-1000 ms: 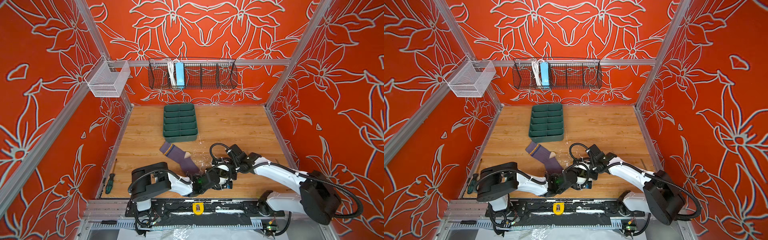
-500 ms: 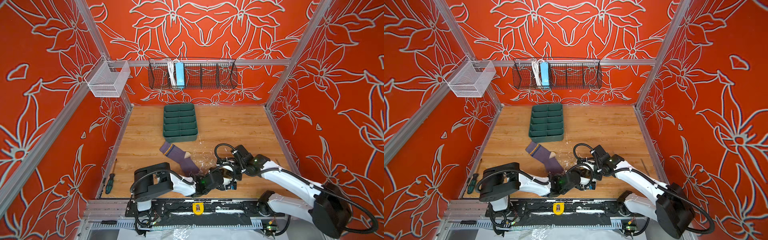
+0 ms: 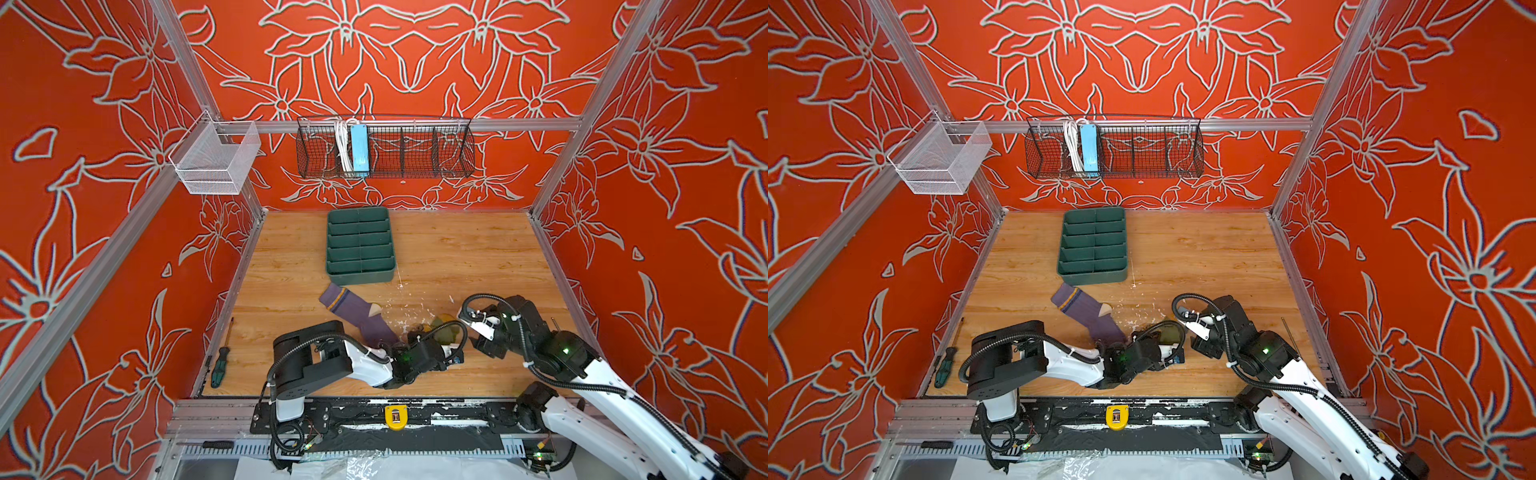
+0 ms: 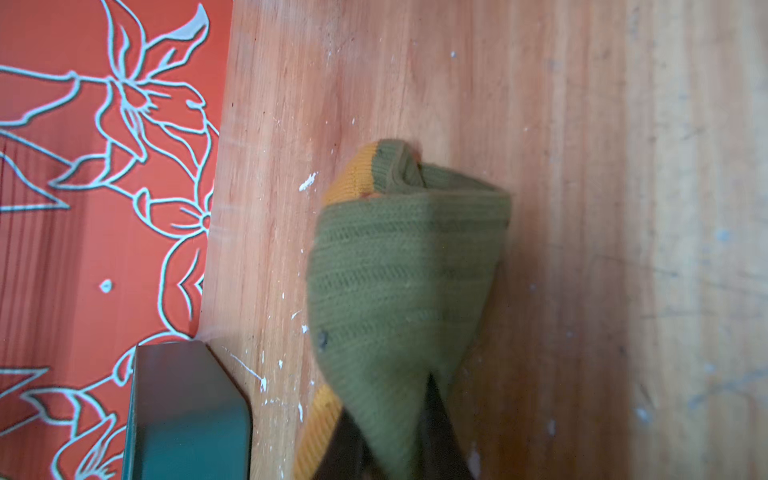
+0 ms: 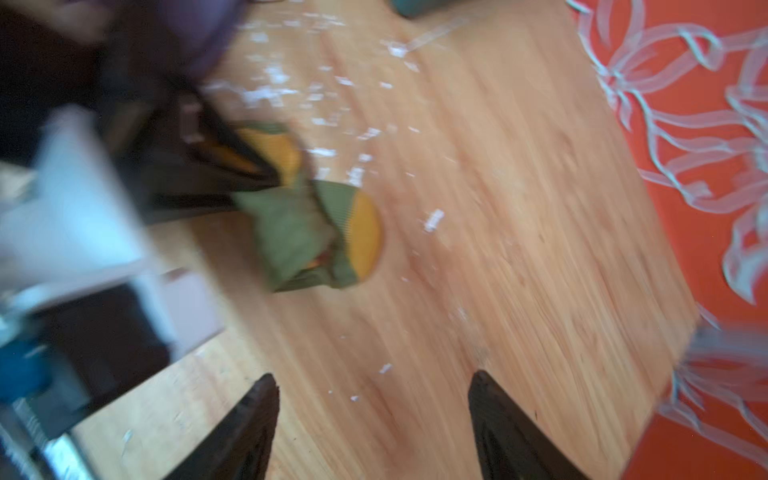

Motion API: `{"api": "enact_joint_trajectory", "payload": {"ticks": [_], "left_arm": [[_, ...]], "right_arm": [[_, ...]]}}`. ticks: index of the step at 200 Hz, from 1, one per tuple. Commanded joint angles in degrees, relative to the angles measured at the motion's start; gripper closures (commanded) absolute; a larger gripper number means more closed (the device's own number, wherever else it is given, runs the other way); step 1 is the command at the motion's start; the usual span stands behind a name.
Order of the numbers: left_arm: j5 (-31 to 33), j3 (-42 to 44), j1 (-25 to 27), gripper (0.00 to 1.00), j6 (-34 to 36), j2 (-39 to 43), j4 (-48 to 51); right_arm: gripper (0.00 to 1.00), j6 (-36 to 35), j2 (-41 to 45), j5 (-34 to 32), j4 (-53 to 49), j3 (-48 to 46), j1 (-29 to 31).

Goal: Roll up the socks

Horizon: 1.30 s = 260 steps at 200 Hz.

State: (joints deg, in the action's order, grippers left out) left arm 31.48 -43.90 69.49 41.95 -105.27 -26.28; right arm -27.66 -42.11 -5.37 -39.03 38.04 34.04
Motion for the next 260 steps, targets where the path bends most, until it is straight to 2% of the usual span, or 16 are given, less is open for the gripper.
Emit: {"api": "enact_joint_trajectory", "payload": {"ticks": [1, 10, 31, 40, 64, 95, 110, 148, 179, 216, 241, 260], "left_arm": [[1.09, -0.12, -0.6, 1.0, -0.56, 0.52, 7.15], [1.15, -0.38, -0.6, 1.0, -0.41, 0.8, 7.51], [1.32, -0.99, -0.63, 1.0, 0.3, 0.69, 7.49], [1.58, -1.17, -0.59, 1.0, 0.65, 0.52, 7.47], [2.17, -1.54, -0.61, 1.0, 1.55, 0.67, 7.39], [3.0, -2.15, -0.59, 1.0, 1.94, 1.08, 7.65], [3.22, -2.24, -0.59, 1.0, 2.08, 1.12, 7.41], [3.65, -1.63, 0.21, 1.0, 1.4, 1.2, 7.9], [4.36, -1.85, 0.64, 1.0, 0.79, 1.16, 8.1], [5.16, -1.89, 1.5, 1.0, 0.58, 1.85, 8.73], [5.73, -1.98, 1.69, 1.0, 0.42, 3.55, 9.91], [5.69, -2.64, 1.95, 1.0, 0.18, 4.69, 11.94]], "right_arm": [[0.26, 20.39, -8.18, -13.89, 2.52, 6.53, -1.19], [0.28, 31.84, -13.46, -11.69, -2.29, 12.73, -2.66], [0.37, 50.6, -23.55, 2.32, -9.37, 21.41, -6.11], [0.37, 54.31, -25.9, 8.19, -8.31, 21.89, -6.35], [0.37, 64.54, -28.18, 18.53, 0.6, 17.92, -6.7], [0.37, 72.88, -32.49, 29.16, 5.96, 13.97, -7.07], [0.36, 76.91, -34.35, 31.15, 9.77, 9.52, -7.06], [0.36, 79.67, -39.47, 31.03, 16.1, 4.42, -8.19], [0.36, 79.59, -43.46, 29.65, 18.63, 5.64, -8.81], [0.36, 80.19, -50.42, 31.09, 23.0, 6.95, -8.94], [0.37, 78.43, -54.44, 33.19, 23.66, 8.89, -9.02], [0.36, 73.56, -53.84, 28.33, 18.65, 11.79, -9.08]]}}
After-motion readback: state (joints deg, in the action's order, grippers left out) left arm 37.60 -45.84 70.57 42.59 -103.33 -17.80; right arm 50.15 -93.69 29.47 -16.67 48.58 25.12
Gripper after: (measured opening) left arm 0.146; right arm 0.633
